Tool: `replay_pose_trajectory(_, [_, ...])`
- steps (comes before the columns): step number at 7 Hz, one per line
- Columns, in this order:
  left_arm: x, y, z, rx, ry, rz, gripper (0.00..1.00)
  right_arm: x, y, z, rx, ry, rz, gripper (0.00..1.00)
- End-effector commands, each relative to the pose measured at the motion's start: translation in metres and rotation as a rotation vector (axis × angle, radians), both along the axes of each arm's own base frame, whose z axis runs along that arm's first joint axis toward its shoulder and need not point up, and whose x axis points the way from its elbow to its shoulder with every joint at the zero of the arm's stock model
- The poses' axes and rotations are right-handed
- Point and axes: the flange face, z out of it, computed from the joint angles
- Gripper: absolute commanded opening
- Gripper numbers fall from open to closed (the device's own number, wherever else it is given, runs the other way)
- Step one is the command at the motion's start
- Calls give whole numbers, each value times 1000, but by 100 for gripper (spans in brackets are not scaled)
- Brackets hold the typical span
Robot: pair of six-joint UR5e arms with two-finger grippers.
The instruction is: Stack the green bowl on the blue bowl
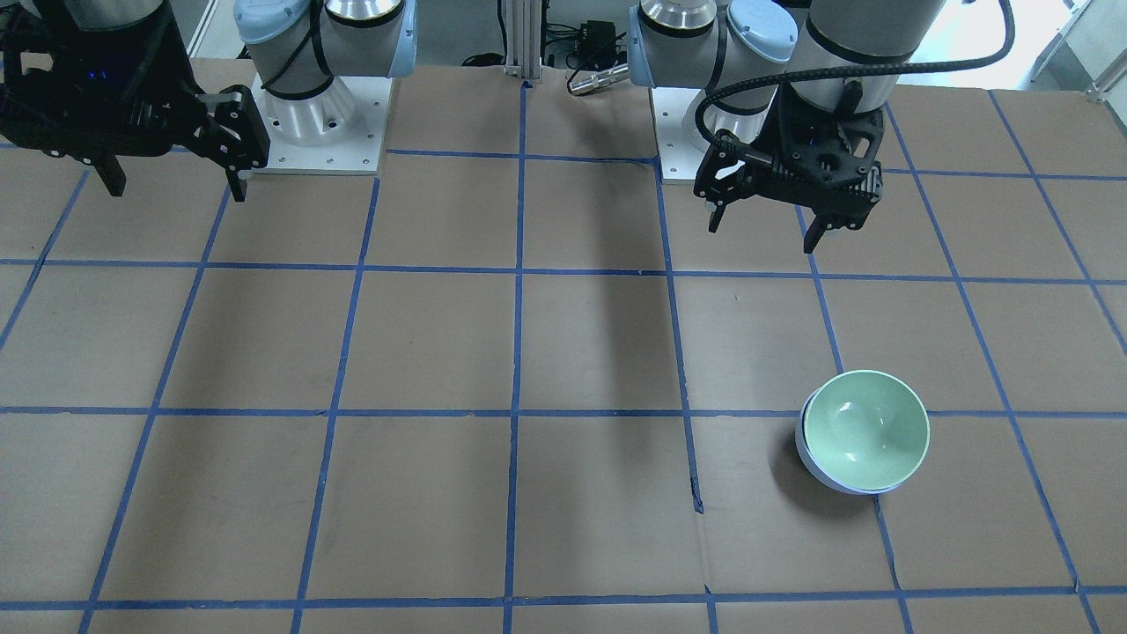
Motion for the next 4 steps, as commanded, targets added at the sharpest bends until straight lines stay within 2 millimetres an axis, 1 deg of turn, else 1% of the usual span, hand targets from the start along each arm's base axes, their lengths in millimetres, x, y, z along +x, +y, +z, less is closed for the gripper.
replay_pose_trajectory(1, [0, 12, 10, 14, -2, 58, 100, 0, 0, 0, 0, 0, 0, 100])
replay_pose_trajectory(4, [1, 15, 14, 4, -3, 75, 100, 0, 0, 0, 0, 0, 0, 100])
